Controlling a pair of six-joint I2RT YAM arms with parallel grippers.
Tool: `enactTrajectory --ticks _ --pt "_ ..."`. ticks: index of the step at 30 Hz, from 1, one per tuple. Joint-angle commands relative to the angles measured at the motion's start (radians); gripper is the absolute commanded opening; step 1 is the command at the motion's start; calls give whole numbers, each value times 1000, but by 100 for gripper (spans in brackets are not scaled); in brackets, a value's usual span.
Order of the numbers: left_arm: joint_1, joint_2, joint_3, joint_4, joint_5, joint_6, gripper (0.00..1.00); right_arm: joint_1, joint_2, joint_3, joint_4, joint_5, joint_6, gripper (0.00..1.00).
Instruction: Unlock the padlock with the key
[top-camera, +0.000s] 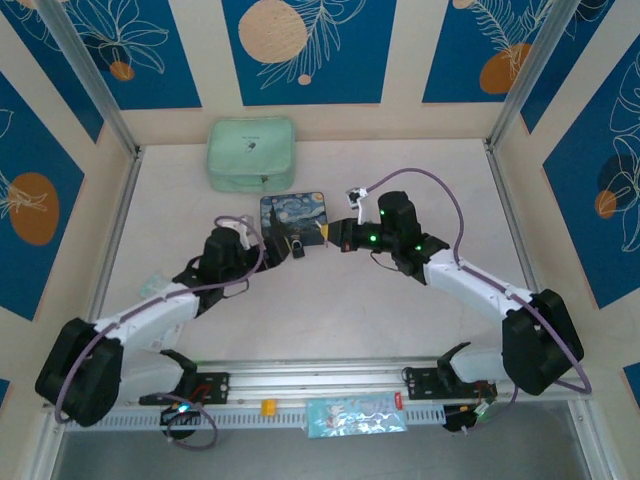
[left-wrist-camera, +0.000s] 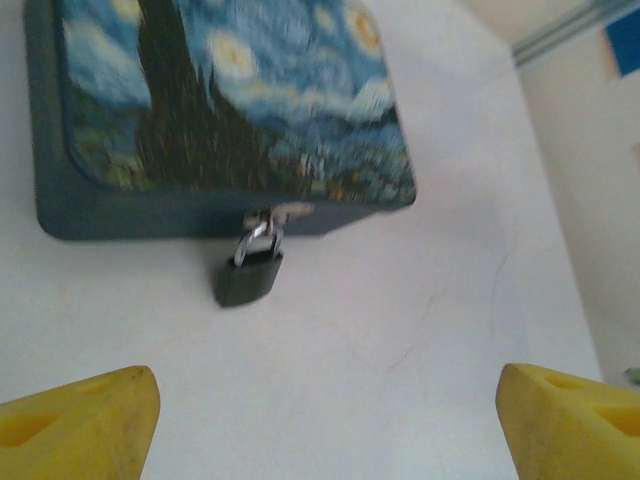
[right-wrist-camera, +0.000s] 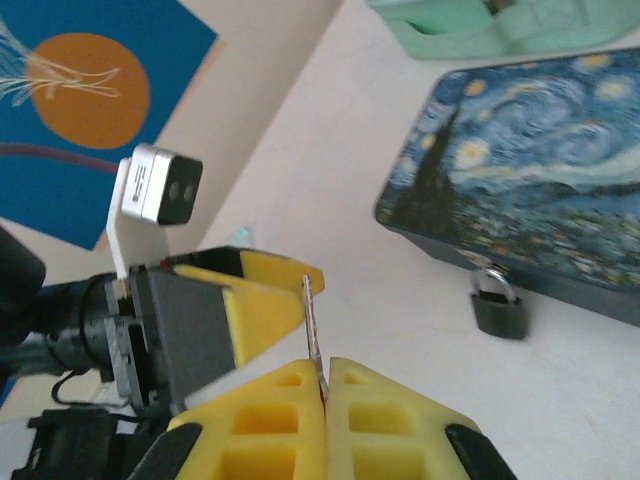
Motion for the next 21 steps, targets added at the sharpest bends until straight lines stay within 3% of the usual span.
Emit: enactTrajectory --ticks 1,12,21 --pt "-43 81 18 38 -30 25 83 -11 -43 -30 -61 57 -6 0" --pt "-80 360 121 200 -140 83 66 -28 -88 -74 -41 63 5 0" --pt "-84 534 149 336 -168 18 57 -34 -114 -96 -42 65 3 0"
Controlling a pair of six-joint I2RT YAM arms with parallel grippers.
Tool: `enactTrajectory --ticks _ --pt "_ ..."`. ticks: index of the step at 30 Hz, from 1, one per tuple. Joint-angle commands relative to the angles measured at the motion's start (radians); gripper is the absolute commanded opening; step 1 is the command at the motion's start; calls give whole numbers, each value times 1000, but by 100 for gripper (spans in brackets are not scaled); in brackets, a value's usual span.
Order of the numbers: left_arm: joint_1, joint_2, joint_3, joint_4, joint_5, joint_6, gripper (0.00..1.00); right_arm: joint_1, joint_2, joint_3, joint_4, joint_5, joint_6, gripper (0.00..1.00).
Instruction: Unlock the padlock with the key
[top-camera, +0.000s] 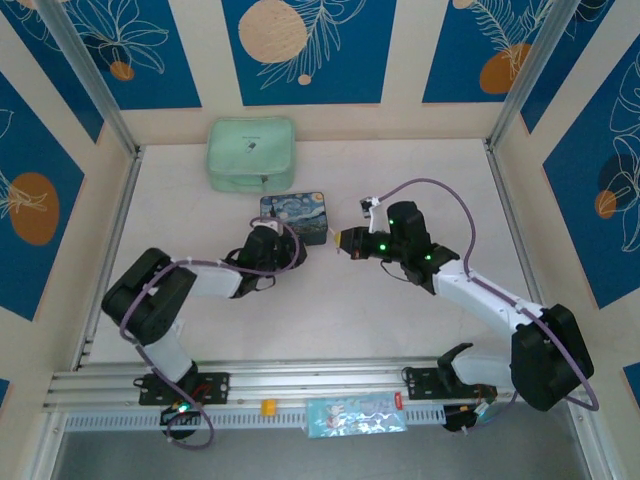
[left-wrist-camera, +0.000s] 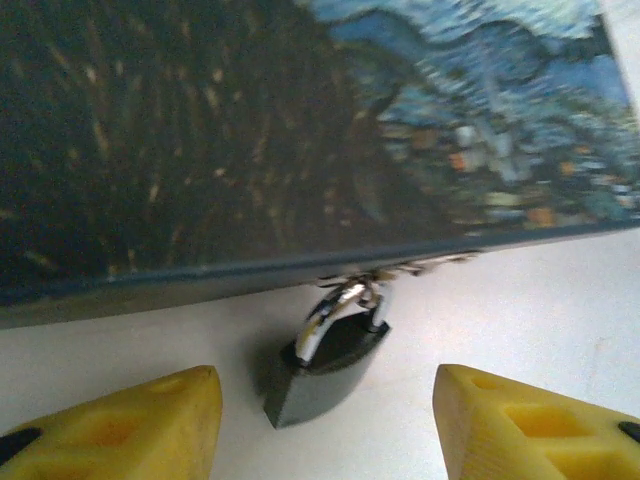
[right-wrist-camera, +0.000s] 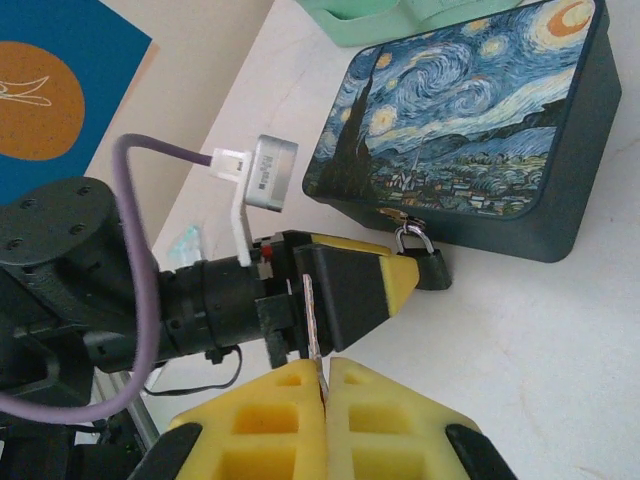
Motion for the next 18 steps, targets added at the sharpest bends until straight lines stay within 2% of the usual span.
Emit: enactTrajectory --ticks 1,7,11,18 --pt "-9 48 27 77 -26 -33 57 -5 -28 -5 -4 0 -3 0" --pt "-10 119 42 128 -15 -70 54 -10 -37 -11 -9 14 -6 0" --pt "-10 162 53 161 7 -93 46 -16 -35 -13 -6 17 -3 0" --pt "-11 178 34 190 18 -120 26 -22 -38 -17 -7 22 -3 0"
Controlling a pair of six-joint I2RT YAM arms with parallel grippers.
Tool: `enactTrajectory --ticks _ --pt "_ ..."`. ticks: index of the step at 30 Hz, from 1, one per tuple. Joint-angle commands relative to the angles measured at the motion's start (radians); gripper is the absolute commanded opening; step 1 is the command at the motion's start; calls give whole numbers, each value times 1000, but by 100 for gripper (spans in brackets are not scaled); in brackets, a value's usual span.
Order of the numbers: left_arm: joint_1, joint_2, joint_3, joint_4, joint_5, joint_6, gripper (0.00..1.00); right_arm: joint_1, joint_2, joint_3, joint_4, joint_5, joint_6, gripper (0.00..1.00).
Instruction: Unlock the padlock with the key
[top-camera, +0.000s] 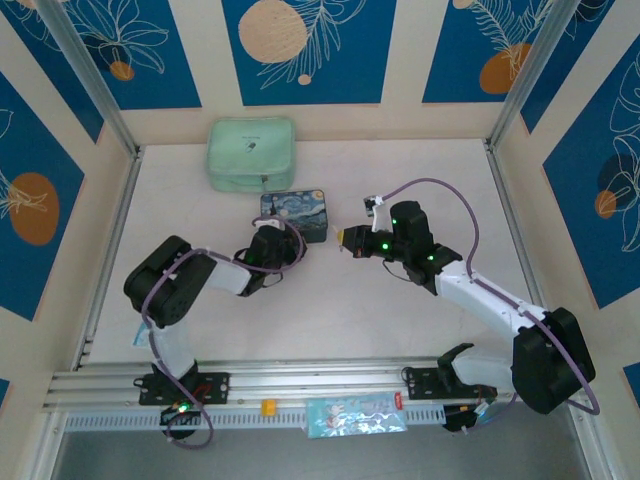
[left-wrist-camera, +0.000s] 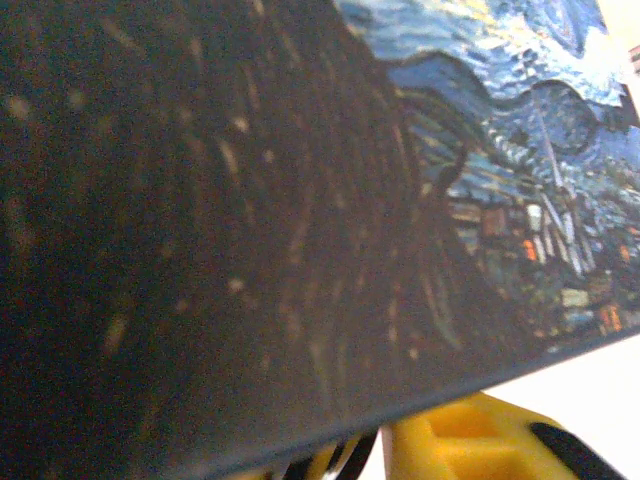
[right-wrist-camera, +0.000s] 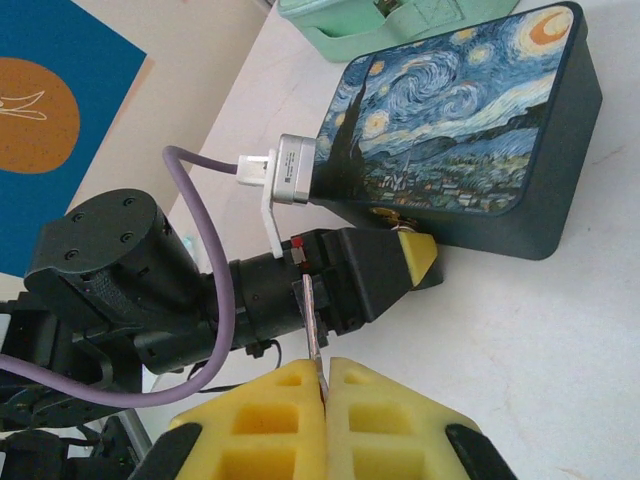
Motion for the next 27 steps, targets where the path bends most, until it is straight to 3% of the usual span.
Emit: enactTrajectory --ticks 1,13,20,27 --pt "-10 39 -1 -5 47 -34 24 -8 -22 -15 -7 10 -2 0" --pt "13 -6 -6 60 183 -189 0 -104 72 -145 129 -140 104 0" --pt "30 -11 -14 180 274 -395 0 -114 213 -208 322 -263 205 0" --pt "32 -14 -19 278 299 -485 0 -104 428 -201 597 -385 353 0"
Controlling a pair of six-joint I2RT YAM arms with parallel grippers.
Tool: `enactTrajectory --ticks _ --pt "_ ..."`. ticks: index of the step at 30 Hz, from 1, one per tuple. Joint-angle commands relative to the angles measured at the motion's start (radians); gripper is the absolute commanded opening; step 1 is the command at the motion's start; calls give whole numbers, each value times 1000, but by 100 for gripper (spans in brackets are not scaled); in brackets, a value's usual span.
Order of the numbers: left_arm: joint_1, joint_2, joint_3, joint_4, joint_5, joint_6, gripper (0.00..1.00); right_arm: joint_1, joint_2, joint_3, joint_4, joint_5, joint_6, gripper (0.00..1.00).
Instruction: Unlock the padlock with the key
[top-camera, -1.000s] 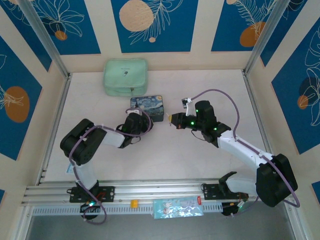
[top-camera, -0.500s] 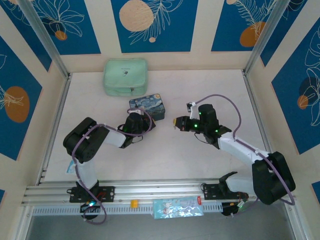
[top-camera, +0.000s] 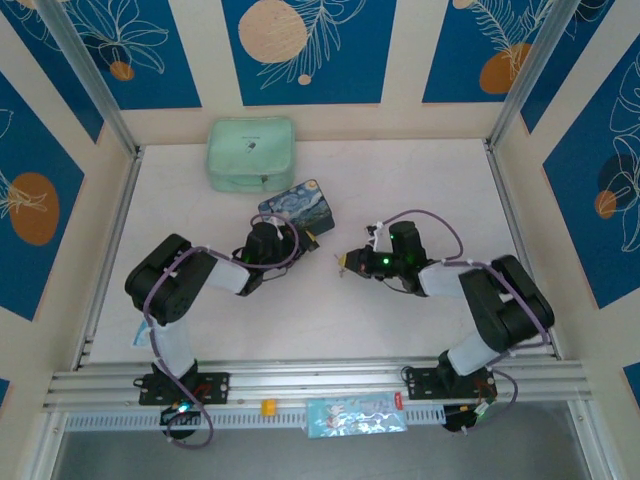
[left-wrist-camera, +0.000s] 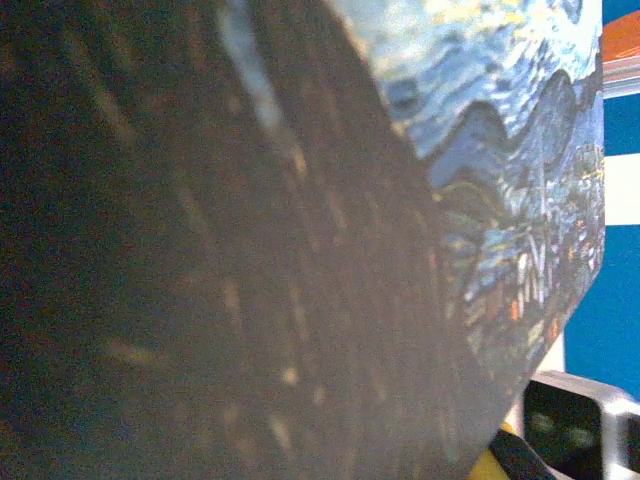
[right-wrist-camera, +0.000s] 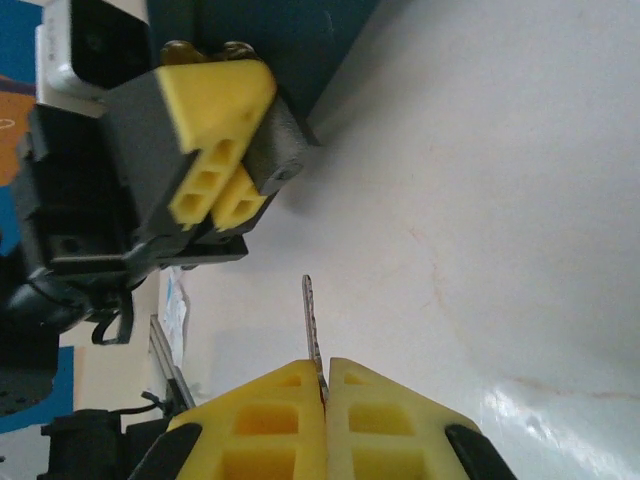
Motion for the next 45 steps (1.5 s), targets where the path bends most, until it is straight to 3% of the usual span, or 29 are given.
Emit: enactTrajectory --ticks 1,24,45 --pt "5 -16 -14 118 58 -96 0 13 71 13 191 -102 103 0" --pt "5 18 -50 261 61 -151 0 50 224 69 446 -97 224 0" --pt "-9 -2 -55 282 78 -175 0 48 277 88 520 -71 251 0"
